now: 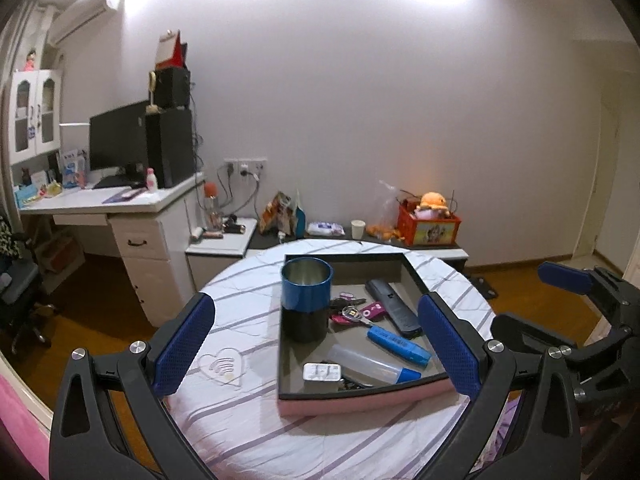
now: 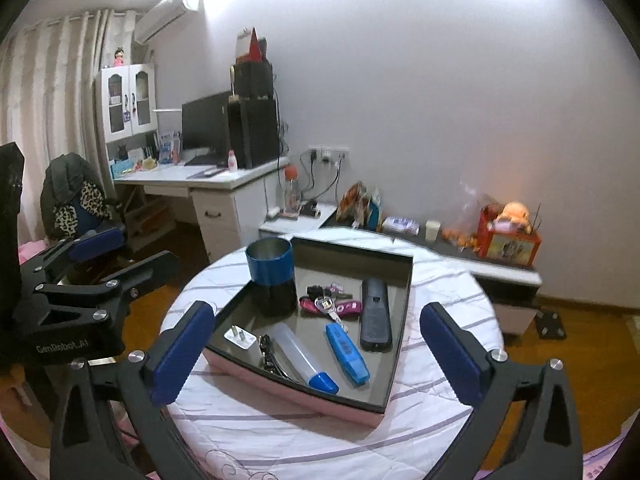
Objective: Organize rigid objects
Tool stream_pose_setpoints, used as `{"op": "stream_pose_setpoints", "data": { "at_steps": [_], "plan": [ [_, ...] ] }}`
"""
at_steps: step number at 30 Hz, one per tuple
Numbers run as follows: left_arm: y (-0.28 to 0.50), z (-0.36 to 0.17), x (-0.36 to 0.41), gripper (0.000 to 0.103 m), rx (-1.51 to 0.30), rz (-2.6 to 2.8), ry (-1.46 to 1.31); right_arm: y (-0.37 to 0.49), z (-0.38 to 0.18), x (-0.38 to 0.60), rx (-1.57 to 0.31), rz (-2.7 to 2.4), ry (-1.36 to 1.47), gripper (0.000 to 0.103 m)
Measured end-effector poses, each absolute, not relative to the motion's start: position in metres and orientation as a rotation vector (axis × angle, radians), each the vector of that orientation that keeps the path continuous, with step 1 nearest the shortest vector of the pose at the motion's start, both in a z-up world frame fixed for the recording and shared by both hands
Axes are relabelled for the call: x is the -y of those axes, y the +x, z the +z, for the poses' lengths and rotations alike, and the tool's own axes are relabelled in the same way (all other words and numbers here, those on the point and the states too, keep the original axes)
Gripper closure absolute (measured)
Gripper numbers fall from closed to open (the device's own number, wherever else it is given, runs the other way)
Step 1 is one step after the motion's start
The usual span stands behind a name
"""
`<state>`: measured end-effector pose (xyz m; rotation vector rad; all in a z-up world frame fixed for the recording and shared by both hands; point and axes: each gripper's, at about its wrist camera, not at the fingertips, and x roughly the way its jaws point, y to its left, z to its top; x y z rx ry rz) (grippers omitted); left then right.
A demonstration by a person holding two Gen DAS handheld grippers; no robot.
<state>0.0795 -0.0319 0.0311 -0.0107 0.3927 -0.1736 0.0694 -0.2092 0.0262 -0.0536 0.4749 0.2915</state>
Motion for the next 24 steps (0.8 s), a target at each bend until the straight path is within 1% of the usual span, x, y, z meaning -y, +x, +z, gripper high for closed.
{"op": "stream_pose_setpoints", "data": {
  "at_steps": [7,15,24],
  "plan": [
    [0.045,0.033,0.022,0.0,-0.348,-0.179,-0.001,0.035,0.031,0.198,-0.414,0.229,-0.053,0.0],
    [0.017,0.031,0.013,0.0,-0.328,-0.163,0.013,0.009,0.028,0.197,-0.339,0.206,0.03,0.0],
    [-0.003,0.027,0.011,0.0,-0.302,-0.126,0.039,-0.012,0.025,0.181,-0.305,0.182,0.028,0.0]
  ]
}}
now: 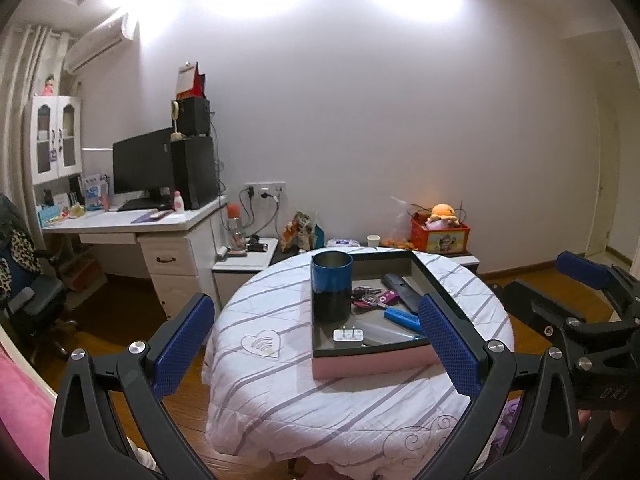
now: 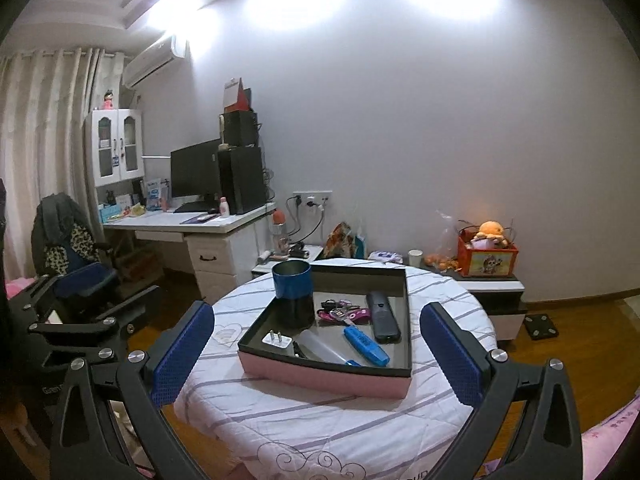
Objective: Organize rigid objects
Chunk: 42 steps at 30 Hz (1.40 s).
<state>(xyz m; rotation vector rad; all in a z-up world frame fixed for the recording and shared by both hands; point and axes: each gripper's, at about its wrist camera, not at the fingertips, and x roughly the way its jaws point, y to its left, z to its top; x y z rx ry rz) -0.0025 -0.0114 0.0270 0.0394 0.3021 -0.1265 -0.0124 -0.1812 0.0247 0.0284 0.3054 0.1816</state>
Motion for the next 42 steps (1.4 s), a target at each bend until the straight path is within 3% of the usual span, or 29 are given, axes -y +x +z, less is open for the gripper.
{"op": "stream_pose_setpoints", "data": {
  "at_steps": [24,42],
  "plan": [
    [-0.03,0.022,0.019,0.0,-0.195,-0.117,0.048,-0.05,0.021,0.184,-0.187,0.075,-0.018,0.0],
    [-0.025,0.012,0.018,0.0,-0.198,-0.094,0.048,-0.04,0.012,0.178,-0.209,0.094,-0.017,0.0]
  ]
}}
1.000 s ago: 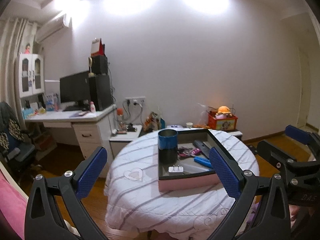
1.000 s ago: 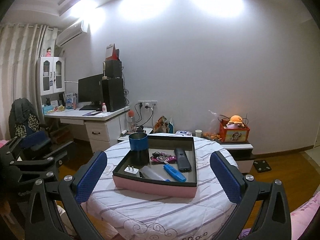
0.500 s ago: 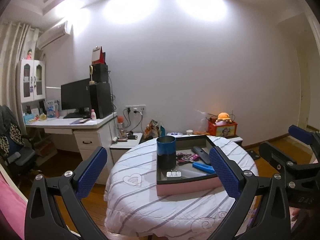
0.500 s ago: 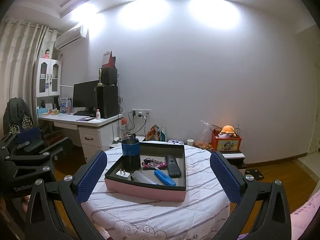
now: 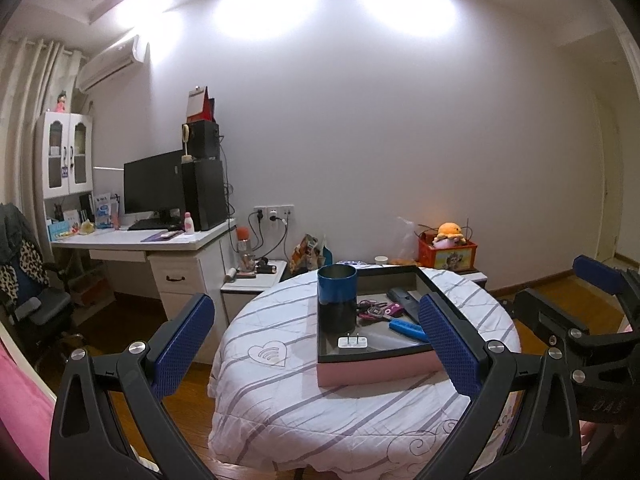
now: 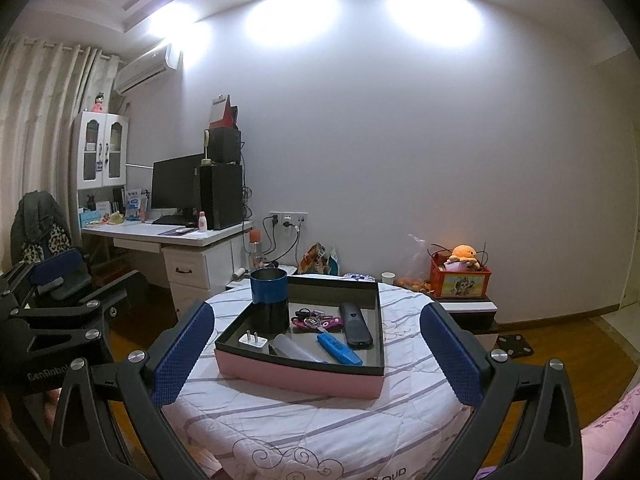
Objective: Organize rigid objects
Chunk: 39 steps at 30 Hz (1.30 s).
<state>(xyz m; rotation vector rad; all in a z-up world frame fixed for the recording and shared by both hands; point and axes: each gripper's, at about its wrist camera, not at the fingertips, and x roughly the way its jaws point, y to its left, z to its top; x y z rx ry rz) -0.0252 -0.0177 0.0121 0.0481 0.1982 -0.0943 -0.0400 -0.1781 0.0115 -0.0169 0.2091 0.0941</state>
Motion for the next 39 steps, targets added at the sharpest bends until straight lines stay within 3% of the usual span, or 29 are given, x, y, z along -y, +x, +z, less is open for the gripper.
{"op": "stream_pose_setpoints", "data": {
  "at_steps": [39],
  "plan": [
    [-0.021,0.006,0.027,0.0,-0.233,-0.107,0.064,-0.037,-0.001,0.181,-0.267,0.087,-0.008,0.0]
  ]
}}
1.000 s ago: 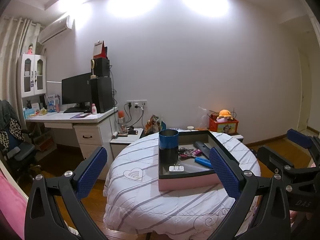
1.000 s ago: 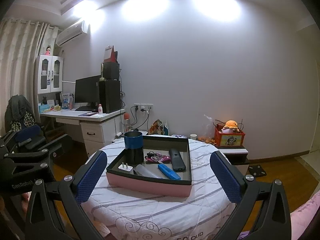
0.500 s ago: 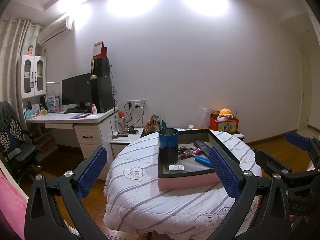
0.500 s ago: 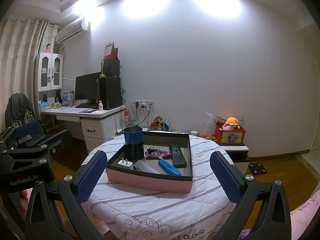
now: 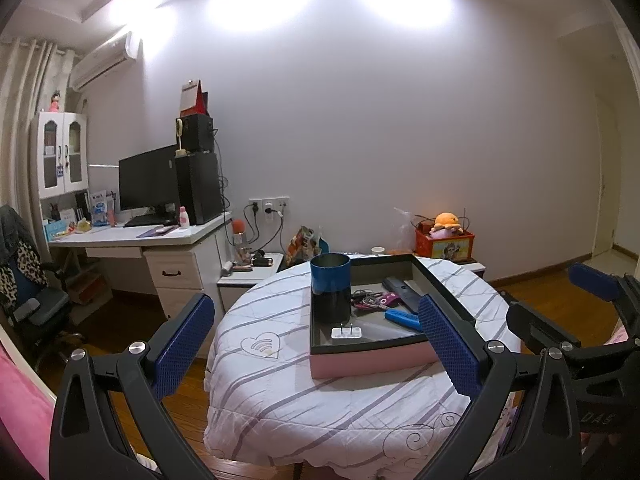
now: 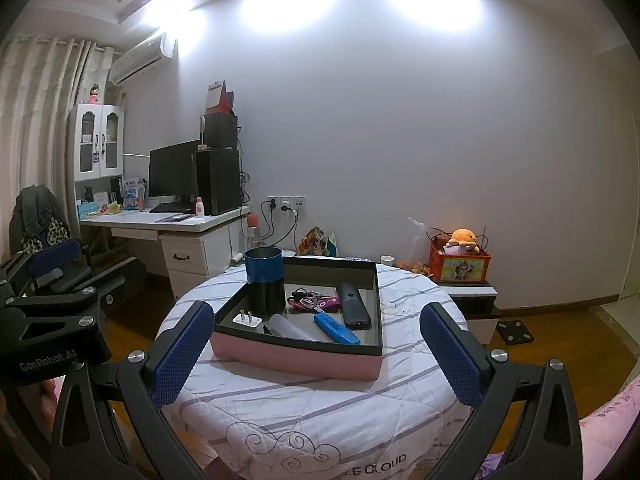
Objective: Organize rigid objects
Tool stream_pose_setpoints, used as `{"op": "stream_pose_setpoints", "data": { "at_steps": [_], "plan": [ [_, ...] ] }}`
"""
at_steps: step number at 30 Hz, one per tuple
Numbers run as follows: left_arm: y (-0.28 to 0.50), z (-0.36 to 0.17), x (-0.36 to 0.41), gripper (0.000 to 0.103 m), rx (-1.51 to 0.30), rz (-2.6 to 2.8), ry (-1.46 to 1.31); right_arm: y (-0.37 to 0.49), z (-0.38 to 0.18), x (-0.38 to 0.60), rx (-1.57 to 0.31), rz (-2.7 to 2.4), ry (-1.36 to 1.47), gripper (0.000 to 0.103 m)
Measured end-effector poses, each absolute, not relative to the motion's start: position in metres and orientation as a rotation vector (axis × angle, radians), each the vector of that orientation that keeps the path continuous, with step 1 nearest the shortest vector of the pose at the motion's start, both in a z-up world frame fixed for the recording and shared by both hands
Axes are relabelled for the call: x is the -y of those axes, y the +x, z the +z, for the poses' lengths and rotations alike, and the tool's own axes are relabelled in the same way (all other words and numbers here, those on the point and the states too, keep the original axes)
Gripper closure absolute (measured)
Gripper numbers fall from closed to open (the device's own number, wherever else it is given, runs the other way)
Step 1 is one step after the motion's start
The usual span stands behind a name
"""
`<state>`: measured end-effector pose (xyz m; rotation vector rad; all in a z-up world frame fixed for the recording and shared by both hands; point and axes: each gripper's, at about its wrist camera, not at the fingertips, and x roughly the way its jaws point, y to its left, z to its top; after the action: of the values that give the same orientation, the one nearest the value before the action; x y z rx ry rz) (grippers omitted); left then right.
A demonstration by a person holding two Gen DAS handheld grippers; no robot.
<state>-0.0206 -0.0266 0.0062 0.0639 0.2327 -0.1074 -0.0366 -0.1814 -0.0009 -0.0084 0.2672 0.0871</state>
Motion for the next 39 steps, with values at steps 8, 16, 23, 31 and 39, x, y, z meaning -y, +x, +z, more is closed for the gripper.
{"op": "stream_pose_setpoints", "data": {
  "at_steps": [8,16,23,31,39],
  "plan": [
    [-0.021,0.008,0.029,0.0,-0.229,-0.109,0.069,-0.036,-0.001,0.187,-0.278,0.078,0.002,0.0],
    [-0.022,0.01,0.035,0.0,-0.216,-0.119,0.086,-0.041,0.003,0.192,-0.249,0.066,0.005,0.0],
    [-0.021,0.012,0.039,0.0,-0.201,-0.122,0.082,-0.042,0.004,0.195,-0.239,0.065,0.008,0.0],
    [-0.021,0.013,0.044,0.0,-0.186,-0.116,0.099,-0.046,0.006,0.198,-0.218,0.048,0.008,0.0],
    [-0.019,0.012,0.05,0.0,-0.183,-0.109,0.106,-0.048,0.006,0.199,-0.213,0.042,0.01,0.0]
  ]
}}
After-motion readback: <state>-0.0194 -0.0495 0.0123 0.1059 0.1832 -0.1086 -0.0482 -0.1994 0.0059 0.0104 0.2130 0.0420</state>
